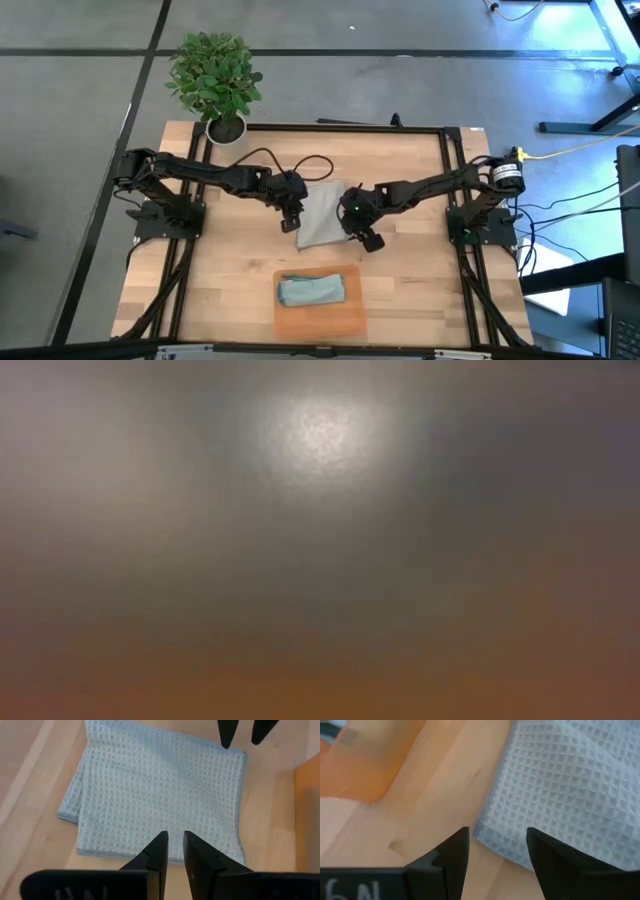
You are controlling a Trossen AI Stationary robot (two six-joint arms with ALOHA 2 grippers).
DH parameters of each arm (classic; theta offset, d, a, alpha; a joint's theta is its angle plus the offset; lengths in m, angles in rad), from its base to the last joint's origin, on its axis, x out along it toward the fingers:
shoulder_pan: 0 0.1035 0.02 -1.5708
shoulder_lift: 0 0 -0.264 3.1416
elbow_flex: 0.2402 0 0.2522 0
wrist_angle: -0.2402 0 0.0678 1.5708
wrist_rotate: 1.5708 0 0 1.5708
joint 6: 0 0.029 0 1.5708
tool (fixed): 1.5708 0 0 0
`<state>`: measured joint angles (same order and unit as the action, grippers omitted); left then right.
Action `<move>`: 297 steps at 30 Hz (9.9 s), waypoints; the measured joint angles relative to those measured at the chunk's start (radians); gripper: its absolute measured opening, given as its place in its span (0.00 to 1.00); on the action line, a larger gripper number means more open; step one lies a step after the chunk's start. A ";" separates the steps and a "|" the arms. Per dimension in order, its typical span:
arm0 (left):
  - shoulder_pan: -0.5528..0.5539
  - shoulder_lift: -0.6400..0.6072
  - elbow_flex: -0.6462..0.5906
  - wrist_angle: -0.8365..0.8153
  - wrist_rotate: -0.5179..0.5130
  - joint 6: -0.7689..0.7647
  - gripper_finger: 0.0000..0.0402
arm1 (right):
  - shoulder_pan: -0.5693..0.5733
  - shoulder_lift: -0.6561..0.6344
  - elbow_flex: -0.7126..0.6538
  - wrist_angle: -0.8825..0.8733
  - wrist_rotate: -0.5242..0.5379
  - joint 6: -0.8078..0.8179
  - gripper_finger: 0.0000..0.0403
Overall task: Roll microfiber towels into tight, uniform cylinder then place into a basket
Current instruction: Roll the gray towel
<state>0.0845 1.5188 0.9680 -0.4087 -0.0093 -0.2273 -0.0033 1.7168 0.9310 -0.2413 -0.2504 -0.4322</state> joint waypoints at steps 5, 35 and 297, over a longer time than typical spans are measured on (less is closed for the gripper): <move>0.000 0.000 0.000 0.000 0.004 0.008 0.13 | 0.021 0.000 0.001 0.008 0.046 -0.015 0.55; -0.052 0.000 0.000 -0.046 0.036 0.136 0.28 | 0.022 -0.001 -0.015 0.030 0.055 -0.070 0.58; -0.179 0.274 -0.006 0.103 -0.118 0.101 0.22 | -0.207 0.137 0.147 -0.063 -0.224 0.797 0.02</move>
<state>-0.0948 1.7931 0.9624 -0.3057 -0.1274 -0.1260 -0.2108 1.8534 1.0779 -0.3046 -0.4740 0.3653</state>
